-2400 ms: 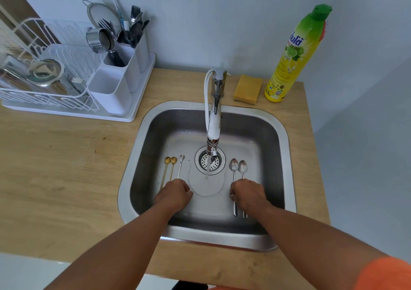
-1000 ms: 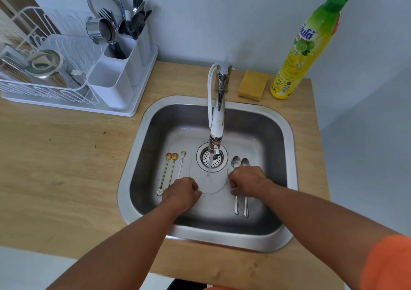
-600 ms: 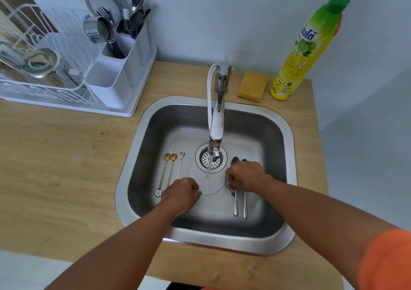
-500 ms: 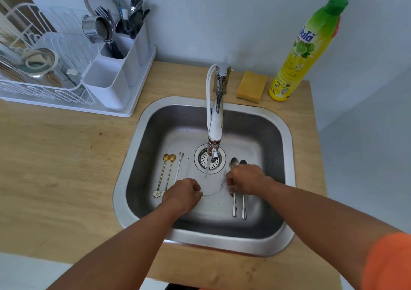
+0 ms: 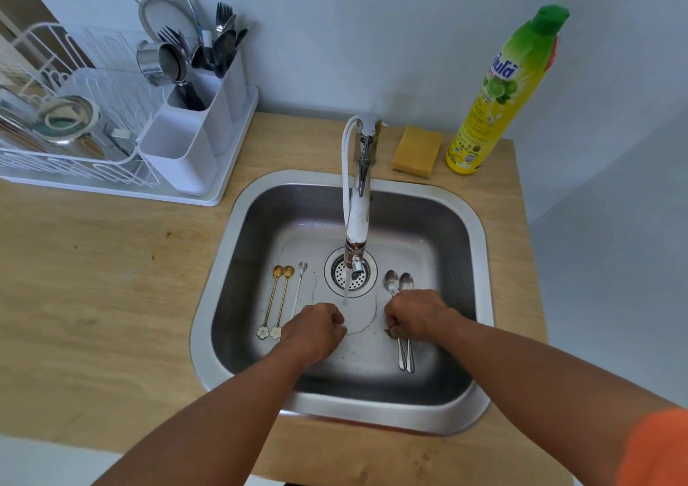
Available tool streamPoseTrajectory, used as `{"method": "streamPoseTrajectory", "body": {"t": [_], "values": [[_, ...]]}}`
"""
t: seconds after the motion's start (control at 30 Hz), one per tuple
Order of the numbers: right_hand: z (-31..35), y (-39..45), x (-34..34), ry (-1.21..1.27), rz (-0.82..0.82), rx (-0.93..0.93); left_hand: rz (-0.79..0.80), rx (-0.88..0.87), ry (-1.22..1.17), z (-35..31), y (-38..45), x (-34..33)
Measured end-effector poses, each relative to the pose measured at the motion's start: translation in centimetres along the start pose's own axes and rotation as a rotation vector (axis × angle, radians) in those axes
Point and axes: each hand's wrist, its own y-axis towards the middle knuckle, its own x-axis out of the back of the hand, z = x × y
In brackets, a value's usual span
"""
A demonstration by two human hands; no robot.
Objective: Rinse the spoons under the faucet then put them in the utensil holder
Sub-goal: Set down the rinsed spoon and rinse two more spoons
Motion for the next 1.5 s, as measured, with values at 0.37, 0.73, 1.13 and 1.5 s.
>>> {"method": "streamPoseTrajectory", "body": {"t": [0.37, 0.73, 1.13, 1.5], "values": [[3.1, 1.6, 0.0, 0.123, -0.087, -0.075, -0.006, 0.014, 0.030, 0.6, 0.3, -0.8], [0.0, -1.3, 1.1, 0.477, -0.186, -0.256, 0.060, -0.800, 0.812, -3.7, 1.3, -5.3], [0.6, -3.0, -1.5, 0.527, -0.134, -0.411, 0.119, -0.751, 1.228, -1.6, 1.8, -4.5], [1.5, -3.4, -2.2, 0.605, -0.162, -0.458, 0.114, -0.761, 1.193, -2.5, 1.7, -5.1]]}}
